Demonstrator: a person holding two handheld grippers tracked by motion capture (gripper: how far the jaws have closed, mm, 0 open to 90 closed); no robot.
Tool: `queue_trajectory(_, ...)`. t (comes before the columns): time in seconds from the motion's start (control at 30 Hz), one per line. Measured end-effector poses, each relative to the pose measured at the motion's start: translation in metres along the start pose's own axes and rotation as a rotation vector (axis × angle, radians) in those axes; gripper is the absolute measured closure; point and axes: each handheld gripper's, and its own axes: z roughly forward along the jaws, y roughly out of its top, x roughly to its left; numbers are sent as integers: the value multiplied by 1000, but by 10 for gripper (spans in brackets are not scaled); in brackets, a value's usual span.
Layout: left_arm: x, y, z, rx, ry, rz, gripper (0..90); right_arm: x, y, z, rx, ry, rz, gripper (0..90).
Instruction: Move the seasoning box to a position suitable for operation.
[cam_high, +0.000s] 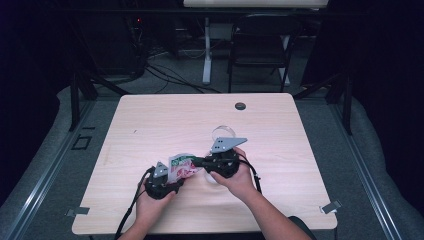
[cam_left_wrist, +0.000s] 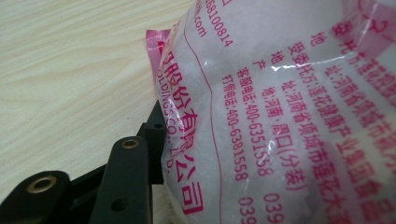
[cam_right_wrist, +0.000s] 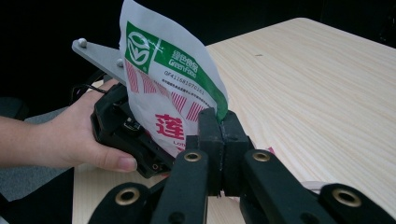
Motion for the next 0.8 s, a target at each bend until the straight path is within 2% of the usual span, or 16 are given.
queue_trajectory(0.43, -2, 6, -8, -27, -5, 4, 573, 4, 4, -9, -41, 2, -10, 892)
queue_trajectory(0.8, -1, 11, -10, -24, 84, 49, 576, 3, 2, -13, -38, -7, -12, 852)
